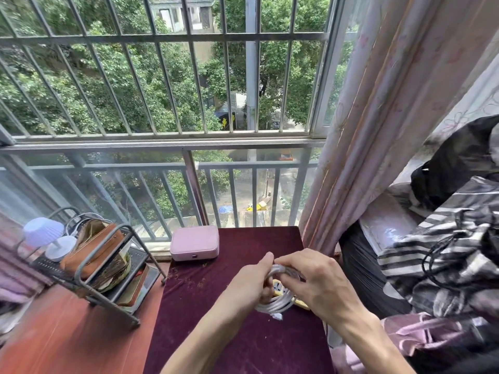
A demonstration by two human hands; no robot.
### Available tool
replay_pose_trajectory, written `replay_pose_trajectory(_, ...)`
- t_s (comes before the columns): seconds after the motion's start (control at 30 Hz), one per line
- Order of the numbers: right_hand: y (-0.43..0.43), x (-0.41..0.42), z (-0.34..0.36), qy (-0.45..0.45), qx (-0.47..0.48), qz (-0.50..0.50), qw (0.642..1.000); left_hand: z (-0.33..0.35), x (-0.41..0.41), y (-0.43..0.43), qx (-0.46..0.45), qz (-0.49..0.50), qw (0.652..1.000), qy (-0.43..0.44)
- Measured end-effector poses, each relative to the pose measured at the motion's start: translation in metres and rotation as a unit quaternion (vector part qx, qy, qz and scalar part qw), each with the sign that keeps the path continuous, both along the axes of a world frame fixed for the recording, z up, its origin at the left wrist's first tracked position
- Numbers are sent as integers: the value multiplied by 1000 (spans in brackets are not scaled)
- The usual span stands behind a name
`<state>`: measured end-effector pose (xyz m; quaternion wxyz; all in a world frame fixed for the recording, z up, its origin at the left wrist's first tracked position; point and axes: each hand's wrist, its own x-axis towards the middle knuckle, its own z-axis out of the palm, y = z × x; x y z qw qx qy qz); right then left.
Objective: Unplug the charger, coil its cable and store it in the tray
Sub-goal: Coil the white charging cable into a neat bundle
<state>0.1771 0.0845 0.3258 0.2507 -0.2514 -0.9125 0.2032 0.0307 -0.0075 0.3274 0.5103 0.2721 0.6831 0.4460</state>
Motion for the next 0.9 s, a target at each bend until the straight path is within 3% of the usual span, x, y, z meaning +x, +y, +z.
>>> replay_pose_trajectory(0.13, 11, 1, -3, 1, 3, -15, 1000, -8, -2, -13, 49, -115, 977, 175)
replay_pose_trajectory(0.2, 10, -2, -7, 1, -11, -23, 1000, -16, 0, -17, 44, -124, 968, 214)
replay_pose_trajectory(0.33, 7, 0, -18, -12, -107, -18, 994, -29, 4, -12, 36, -28, 981, 190)
replay_pose_trajectory(0.43, -6, 7, -31, 79, -176, -88, 977, -42, 1, -11, 50, 79, 986, 139)
replay_pose_trajectory(0.5, -21, 11, -45, 153, -222, -187, 945, -52, 1, -12, 56, 142, 983, 98)
replay_pose_trajectory(0.57, -30, 12, -57, 185, -354, -257, 880, -59, 3, -12, 69, 185, 980, 39)
replay_pose_trajectory(0.63, -32, 10, -69, 165, -499, -248, 814, -63, 6, -10, 87, 200, 976, -9)
replay_pose_trajectory(0.7, -34, 7, -75, 131, -558, -206, 793, -68, 9, -8, 94, 193, 976, -30)
replay_pose_trajectory(0.8, -38, -4, -76, 130, -557, -169, 803, -79, 15, -8, 79, 166, 983, 10)
replay_pose_trajectory(0.9, -39, -9, -81, 89, -442, -157, 879, -90, 21, -10, 55, 149, 987, 30)
